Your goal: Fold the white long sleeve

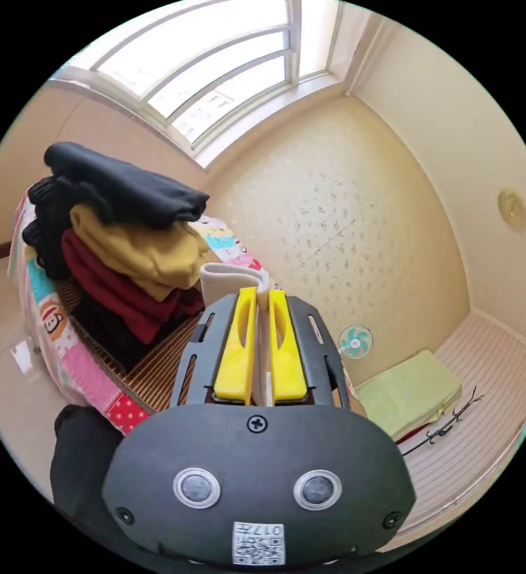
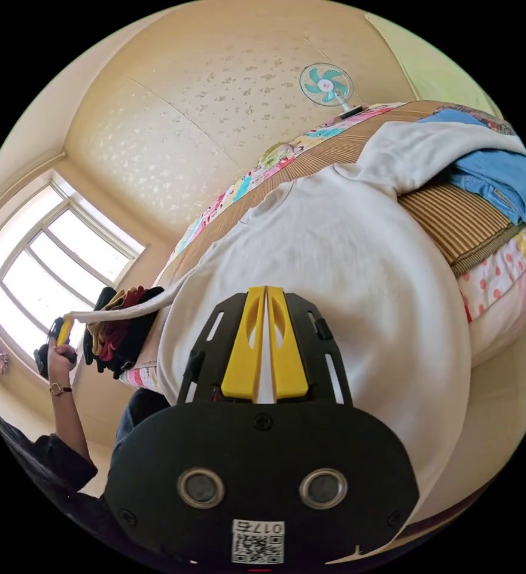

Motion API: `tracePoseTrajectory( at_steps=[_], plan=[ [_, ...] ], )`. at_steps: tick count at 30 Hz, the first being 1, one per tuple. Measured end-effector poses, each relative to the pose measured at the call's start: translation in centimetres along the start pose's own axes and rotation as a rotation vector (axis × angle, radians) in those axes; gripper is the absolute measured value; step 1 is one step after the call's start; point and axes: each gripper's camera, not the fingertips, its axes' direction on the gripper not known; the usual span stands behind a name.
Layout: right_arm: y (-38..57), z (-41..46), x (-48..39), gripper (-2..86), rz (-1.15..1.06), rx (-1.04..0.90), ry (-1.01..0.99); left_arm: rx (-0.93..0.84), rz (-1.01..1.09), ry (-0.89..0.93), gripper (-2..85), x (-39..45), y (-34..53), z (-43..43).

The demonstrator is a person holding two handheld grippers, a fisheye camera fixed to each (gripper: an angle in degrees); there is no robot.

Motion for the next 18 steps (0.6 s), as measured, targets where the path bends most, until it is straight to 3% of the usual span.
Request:
tracePoseTrajectory(
  at_steps=[5,10,14,18],
  plan=[
    [0.2,0.0,-1.1,0.5,-0.064,-0.008,0.077,-0.18,0.195,0.303,4.3,14.0,4.2,11.8],
    [0.1,-1.3,1.0,0.4,-0.007,0.012,0.02,-0.5,0.325,0.487,5.0,25.8,20.5,25.6],
    [0.2,-2.4,1.5,0.5,0.0,0.03,0.02,-0.809,0.297,0.514,7.8,26.9,30.4,30.9],
    [-0.2,-2.8,2.4,0.5,0.011,0.034,0.013,-0.793,0.037,0.624,8.9,20.1,30.7,29.5]
  ],
)
